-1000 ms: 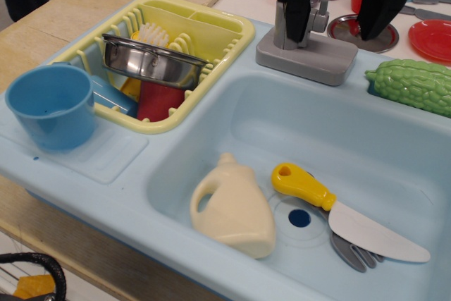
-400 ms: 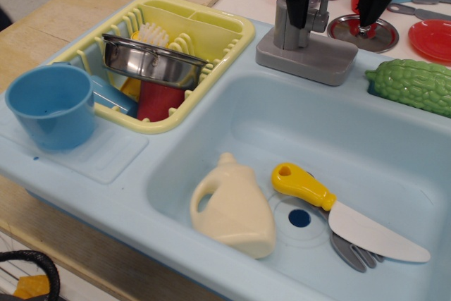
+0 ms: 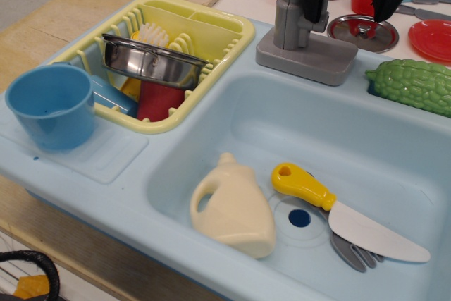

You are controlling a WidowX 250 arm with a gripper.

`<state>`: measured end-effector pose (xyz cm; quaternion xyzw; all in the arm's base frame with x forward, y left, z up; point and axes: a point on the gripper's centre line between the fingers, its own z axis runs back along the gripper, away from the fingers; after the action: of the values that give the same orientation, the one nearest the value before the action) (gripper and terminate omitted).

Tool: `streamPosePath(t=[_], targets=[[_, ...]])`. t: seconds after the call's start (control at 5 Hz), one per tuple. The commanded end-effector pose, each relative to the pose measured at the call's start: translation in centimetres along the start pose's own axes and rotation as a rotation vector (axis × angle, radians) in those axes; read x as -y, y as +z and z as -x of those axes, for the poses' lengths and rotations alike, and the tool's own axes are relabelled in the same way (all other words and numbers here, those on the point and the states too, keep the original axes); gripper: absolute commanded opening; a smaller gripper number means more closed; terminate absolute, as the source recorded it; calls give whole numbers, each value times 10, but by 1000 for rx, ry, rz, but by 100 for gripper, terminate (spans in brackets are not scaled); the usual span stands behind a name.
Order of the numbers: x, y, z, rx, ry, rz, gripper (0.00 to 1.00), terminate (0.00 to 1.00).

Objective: Turn lever vertical to front

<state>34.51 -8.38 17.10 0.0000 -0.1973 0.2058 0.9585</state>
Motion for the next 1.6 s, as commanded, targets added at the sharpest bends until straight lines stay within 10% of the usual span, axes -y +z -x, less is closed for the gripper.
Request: streamPosePath(t=[0.0,1.4], targets=[[-1,6,-15,63,22,39,0,0],[-26,9,56,-53,143,80,0,0]])
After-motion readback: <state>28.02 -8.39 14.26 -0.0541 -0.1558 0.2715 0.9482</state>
